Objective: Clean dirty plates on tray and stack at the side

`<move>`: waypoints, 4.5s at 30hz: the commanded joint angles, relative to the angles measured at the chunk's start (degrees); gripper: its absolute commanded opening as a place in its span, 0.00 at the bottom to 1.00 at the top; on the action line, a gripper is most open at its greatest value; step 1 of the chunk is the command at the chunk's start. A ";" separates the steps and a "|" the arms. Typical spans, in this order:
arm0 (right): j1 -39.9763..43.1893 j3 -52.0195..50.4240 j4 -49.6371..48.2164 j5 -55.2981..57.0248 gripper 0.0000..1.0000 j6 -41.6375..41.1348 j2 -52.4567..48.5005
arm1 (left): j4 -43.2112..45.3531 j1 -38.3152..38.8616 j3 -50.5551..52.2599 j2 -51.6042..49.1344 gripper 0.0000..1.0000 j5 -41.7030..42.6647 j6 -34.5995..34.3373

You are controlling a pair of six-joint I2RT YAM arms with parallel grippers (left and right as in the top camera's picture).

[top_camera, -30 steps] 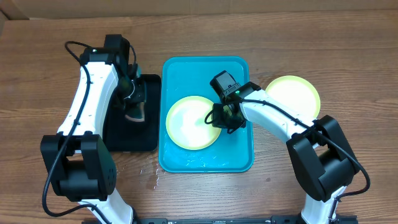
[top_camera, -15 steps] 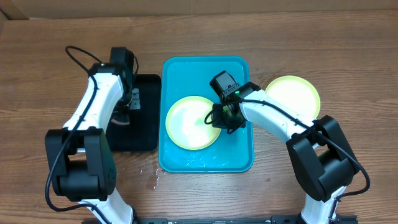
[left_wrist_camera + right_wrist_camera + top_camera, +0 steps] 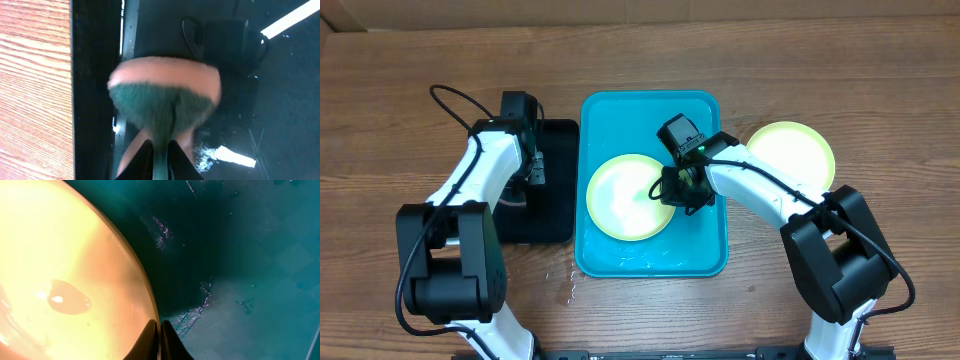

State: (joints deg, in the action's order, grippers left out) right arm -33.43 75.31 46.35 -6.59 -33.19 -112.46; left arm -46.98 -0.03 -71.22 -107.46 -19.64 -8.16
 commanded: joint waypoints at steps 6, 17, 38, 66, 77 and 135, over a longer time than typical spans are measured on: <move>-0.28 -0.37 -0.17 0.48 0.04 0.22 1.29 | -0.48 -0.74 -0.44 0.68 0.17 0.04 0.85; -0.26 -0.37 -0.13 0.48 0.04 0.22 1.29 | -11.47 -0.76 -13.84 7.82 0.29 11.19 0.83; -0.26 -0.37 -0.39 0.48 0.46 0.17 1.29 | -20.35 -10.69 -15.19 25.22 1.00 11.15 -7.72; -0.26 -0.37 -2.54 1.49 0.32 -0.50 1.29 | -20.31 -10.67 -15.19 25.18 1.00 11.17 -7.72; -0.33 -0.37 -0.92 2.54 0.24 -3.02 1.29 | -20.31 -10.67 -15.19 25.18 1.00 11.17 -7.72; 1.64 -0.35 -1.95 1.88 0.04 -4.39 1.29 | -20.31 -10.67 -15.19 25.18 1.00 11.17 -7.72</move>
State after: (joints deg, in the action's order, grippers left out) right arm -33.08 75.31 44.60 -4.80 -37.28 -112.46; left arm -67.33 -10.50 -85.54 -82.19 -8.75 -14.92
